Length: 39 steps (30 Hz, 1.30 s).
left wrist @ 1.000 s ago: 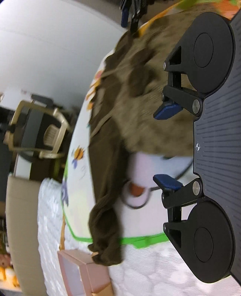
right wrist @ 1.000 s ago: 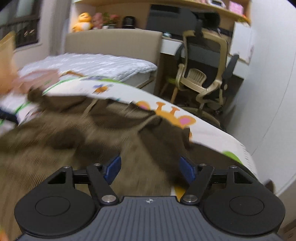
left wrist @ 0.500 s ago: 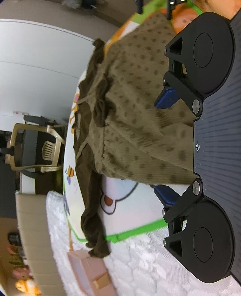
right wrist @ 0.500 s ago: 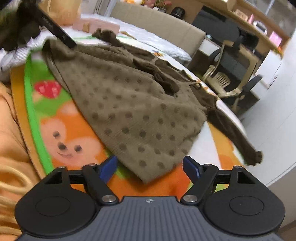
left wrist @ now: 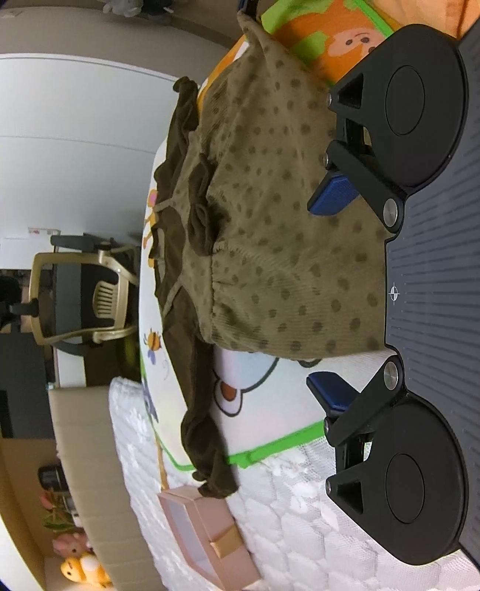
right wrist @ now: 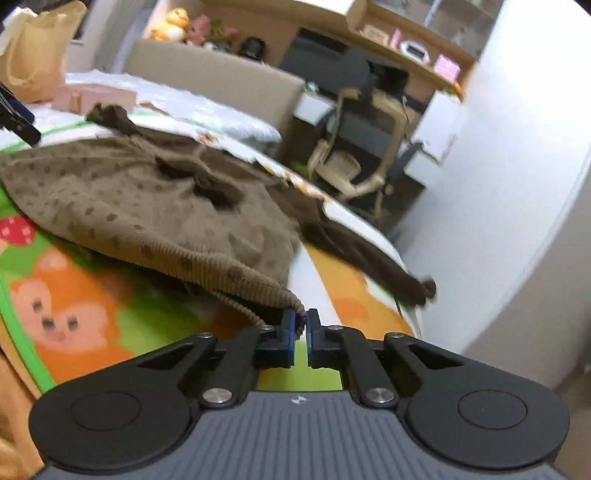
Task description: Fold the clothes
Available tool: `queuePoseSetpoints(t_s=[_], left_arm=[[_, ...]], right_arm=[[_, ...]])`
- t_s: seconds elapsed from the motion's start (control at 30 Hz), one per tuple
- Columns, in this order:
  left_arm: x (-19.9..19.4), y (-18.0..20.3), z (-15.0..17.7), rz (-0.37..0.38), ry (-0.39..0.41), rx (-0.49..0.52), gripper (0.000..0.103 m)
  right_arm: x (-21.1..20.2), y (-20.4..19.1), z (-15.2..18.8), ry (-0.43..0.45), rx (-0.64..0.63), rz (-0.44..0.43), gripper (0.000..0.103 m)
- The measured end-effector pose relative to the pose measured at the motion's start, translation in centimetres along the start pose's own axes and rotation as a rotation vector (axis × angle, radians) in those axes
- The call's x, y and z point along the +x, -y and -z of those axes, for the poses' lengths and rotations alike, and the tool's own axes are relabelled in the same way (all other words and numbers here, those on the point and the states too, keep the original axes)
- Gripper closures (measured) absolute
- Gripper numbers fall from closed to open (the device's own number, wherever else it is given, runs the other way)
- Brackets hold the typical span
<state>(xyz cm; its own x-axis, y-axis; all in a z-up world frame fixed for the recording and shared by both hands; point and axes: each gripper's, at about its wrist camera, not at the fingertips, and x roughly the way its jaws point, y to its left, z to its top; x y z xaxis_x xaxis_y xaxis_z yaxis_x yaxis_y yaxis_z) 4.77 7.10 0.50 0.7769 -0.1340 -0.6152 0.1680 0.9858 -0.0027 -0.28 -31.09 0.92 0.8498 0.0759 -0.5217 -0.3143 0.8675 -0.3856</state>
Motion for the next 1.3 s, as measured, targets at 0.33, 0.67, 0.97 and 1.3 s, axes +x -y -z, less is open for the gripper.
queuePoseSetpoints(t_s=[0.33, 0.67, 0.97, 1.3], left_arm=[[2.3, -1.5, -1.5, 0.074, -0.018, -0.132, 0.007], [10.6, -2.2, -7.7, 0.164, 0.014, -0.377, 0.005], [14.2, -10.7, -10.1, -0.207, 0.108, -0.665, 0.005], [20.6, -15.6, -12.2, -0.395, 0.052, -0.729, 0.067]], right_arm=[[-1.2, 1.7, -0.7, 0.081, 0.022, -0.13, 0.045], [10.9, 2.9, -12.1, 0.146, 0.416, -0.468, 0.0], [20.2, -1.5, -12.0, -0.024, 0.444, -0.385, 0.0], [21.4, -0.3, -10.9, -0.071, 0.516, -0.465, 0.0]])
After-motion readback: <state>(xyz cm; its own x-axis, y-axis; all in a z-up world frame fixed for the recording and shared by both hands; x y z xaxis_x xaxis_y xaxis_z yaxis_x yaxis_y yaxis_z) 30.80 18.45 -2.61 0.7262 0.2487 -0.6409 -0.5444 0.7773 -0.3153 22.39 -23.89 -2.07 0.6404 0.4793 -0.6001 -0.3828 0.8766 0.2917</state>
